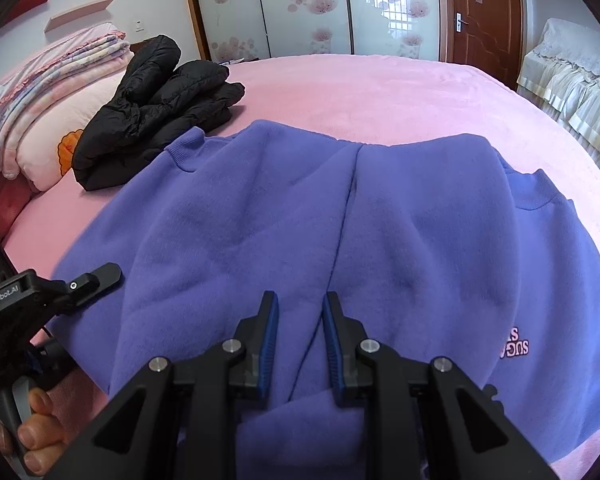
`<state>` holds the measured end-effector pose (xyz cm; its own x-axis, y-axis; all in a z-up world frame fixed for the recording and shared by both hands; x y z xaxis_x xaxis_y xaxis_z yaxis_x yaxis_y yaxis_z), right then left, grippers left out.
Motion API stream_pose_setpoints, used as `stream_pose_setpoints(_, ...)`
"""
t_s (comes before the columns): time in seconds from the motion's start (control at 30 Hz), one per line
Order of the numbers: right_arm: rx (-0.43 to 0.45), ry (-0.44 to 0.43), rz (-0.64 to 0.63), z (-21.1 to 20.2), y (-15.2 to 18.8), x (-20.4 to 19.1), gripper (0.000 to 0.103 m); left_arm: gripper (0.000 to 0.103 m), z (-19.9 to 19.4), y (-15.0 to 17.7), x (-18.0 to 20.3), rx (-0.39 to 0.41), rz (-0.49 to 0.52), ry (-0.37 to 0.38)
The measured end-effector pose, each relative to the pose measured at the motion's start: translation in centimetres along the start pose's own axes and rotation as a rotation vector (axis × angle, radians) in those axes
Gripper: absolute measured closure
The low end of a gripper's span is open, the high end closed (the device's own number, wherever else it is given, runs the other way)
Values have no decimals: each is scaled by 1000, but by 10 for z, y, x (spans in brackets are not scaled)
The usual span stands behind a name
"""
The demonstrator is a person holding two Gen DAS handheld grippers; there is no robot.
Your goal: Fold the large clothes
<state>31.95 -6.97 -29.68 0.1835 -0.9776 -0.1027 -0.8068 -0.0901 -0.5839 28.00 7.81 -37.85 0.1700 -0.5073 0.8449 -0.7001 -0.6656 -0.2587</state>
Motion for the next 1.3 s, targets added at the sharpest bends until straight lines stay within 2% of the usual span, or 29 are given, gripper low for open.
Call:
stream_pose_setpoints(0.07, 1, -7, 3, 0, 1, 1, 81, 85, -4, -2, 9, 10, 64, -49)
stream_pose_setpoints(0.2, 4, -18, 10, 0, 2, 2, 81, 86, -9, 2, 53, 62, 290, -153)
stream_pose_setpoints(0.33, 3, -30, 27, -2, 3, 7, 82, 86, -9, 16, 101, 89, 514, -215)
stream_pose_setpoints(0.43, 4, -69, 80, -5, 4, 16, 82, 86, -7, 27, 132, 98, 642, -239)
stream_pose_setpoints(0.57, 1, -168, 209, -11, 8, 37, 82, 86, -1, 46, 177, 113, 816, -256)
stream_pose_setpoints(0.7, -1, -261, 311, -20, 13, 57, 82, 86, 4, 83, 229, 127, 1022, -289)
stream_pose_setpoints(0.8, -14, -289, 349, -32, 18, 73, 82, 86, 14, 105, 256, 114, 1102, -280)
stream_pose_setpoints(0.93, 9, -238, 351, -61, 28, 100, 82, 85, 36, 128, 280, 65, 1156, -266)
stream_pose_setpoints(1.03, 31, -132, 358, -82, 37, 129, 82, 84, 59, 152, 293, 19, 1204, -280)
stream_pose_setpoints(1.13, 44, -32, 393, -101, 51, 164, 81, 83, 91, 177, 294, -53, 1252, -294)
stream_pose_setpoints(1.3, 60, 39, 448, -119, 67, 208, 81, 82, 133, 227, 280, -147, 1369, -352)
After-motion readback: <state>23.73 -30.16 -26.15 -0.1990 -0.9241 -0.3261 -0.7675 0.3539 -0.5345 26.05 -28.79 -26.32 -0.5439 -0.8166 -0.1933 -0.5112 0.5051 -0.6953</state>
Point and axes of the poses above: each gripper's, at about its wrist camera, not at the fingertips, and z roughly the way its jaws point, x to its right, y to its underside, the point moved 9 cm from there along z, roughly the way its jaws point, and after that the axes turned 5 degrees about -x, right-handed, at the moved point
